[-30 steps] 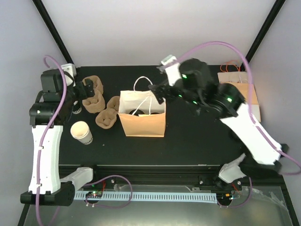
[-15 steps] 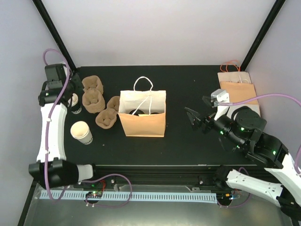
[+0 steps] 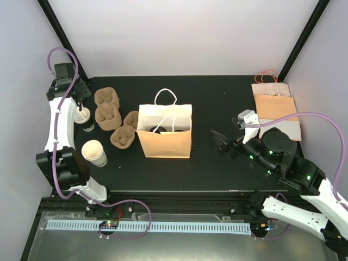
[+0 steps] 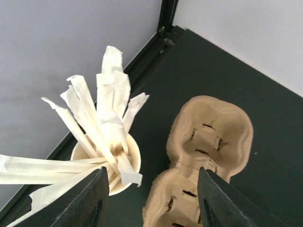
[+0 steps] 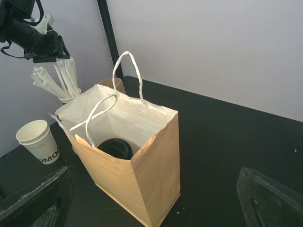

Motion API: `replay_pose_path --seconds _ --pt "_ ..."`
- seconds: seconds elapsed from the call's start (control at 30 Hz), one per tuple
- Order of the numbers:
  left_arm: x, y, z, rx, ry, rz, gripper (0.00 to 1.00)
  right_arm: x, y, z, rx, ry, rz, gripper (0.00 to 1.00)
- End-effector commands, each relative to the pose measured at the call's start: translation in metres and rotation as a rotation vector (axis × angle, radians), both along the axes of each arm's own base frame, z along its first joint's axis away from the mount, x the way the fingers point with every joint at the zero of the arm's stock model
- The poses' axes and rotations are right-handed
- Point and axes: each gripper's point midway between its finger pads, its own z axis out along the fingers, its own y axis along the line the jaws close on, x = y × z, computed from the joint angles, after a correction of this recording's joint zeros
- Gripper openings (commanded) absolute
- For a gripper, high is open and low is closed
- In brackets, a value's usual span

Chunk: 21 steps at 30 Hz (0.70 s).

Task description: Pack the takeout coffee

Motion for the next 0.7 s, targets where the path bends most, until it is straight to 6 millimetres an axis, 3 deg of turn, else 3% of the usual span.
replay_pose_path --seconds 0.0,0.17,0.23,0.37,0.4,0.43,0.47,0.5,0.67 --pt "0.001 0.017 -0.002 0.015 0.029 0.075 0.53 0.004 0.004 0.001 0.002 -0.021 0.001 0.96" --pt "0.010 0.019 -0.018 -0.002 0.070 0.075 0.49 0.007 0.009 -0.002 -0.011 -0.016 0.002 0.97" --pt "0.013 0.018 -0.024 -0.018 0.088 0.070 0.40 0.008 0.010 -0.002 -0.011 -0.016 0.001 0.96" --pt "0.013 0.020 -0.033 -0.038 0.129 0.088 0.34 0.009 0.011 -0.002 -0.011 -0.015 -0.001 0.96" --pt "0.013 0.021 -0.035 -0.041 0.137 0.093 0.29 0.009 0.011 -0.002 -0.010 -0.016 -0.003 0.96" --pt "0.013 0.021 -0.035 -0.041 0.142 0.095 0.18 0.010 0.011 -0.001 -0.008 -0.017 -0.005 0.96" --pt "0.013 0.023 -0.034 -0.042 0.143 0.097 0.06 0.009 0.011 -0.002 -0.009 -0.014 -0.004 0.96" --pt "0.013 0.023 -0.032 -0.044 0.143 0.096 0.02 0.010 0.011 -0.001 -0.008 -0.013 -0.004 0.96" --pt "0.005 0.024 0.007 -0.006 0.082 0.103 0.02 0.009 0.014 0.000 -0.002 -0.007 0.006 0.96"
